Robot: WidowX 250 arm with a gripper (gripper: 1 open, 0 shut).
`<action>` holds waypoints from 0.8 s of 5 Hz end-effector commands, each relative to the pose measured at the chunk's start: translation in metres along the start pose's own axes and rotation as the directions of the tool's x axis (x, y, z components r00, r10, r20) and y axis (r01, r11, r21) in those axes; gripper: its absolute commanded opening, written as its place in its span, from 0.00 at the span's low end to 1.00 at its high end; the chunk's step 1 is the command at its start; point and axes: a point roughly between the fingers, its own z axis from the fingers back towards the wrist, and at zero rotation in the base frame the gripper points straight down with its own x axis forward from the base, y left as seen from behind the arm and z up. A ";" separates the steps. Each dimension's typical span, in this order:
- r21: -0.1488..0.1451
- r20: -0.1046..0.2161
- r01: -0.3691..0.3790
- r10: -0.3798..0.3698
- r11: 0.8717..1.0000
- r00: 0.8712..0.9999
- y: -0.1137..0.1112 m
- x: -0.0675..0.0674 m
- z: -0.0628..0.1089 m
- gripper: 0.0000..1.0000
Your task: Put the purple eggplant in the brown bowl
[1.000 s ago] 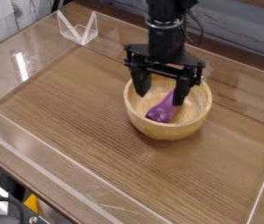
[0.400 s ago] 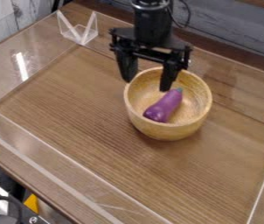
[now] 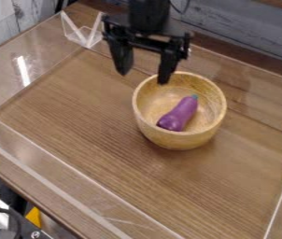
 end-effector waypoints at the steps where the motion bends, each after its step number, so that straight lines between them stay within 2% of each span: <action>1: 0.001 0.076 -0.026 0.026 1.000 0.997 0.015 0.007 0.025 1.00; 2: 0.005 0.085 -0.051 0.050 0.999 0.995 0.033 0.010 0.026 1.00; 3: 0.012 0.093 -0.054 0.053 0.998 0.994 0.038 0.014 0.017 0.00; 4: 0.016 0.087 -0.032 0.031 0.999 0.996 0.023 0.008 0.012 0.00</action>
